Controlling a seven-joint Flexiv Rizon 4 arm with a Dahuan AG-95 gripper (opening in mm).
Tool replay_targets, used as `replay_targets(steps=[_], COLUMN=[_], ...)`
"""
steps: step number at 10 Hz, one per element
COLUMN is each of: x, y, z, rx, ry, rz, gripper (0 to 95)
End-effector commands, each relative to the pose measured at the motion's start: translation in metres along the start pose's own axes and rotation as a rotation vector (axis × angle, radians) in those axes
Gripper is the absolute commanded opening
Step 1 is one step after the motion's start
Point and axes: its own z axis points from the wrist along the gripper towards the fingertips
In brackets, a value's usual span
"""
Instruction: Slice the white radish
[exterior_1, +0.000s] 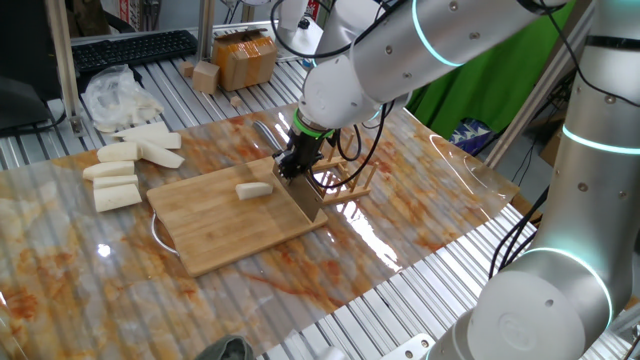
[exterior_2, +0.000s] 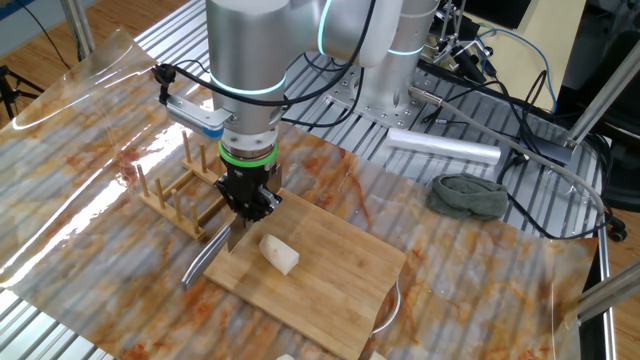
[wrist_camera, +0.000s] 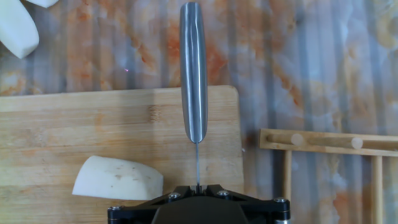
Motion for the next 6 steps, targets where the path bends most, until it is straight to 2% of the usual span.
replay_targets(steps=[1, 4, 5, 6], x=[0.0009, 0.0011, 0.0011, 0.0011], y=[-0.0003, -0.0004, -0.0004, -0.0004], z=[0.0051, 0.0056, 0.0057, 0.0057], rx=[0.001, 0.006, 0.004, 0.005], ry=[0.002, 0.003, 0.003, 0.004], rz=[0.002, 0.005, 0.007, 0.007], gripper=[0.0, 0.0, 19.0, 19.0])
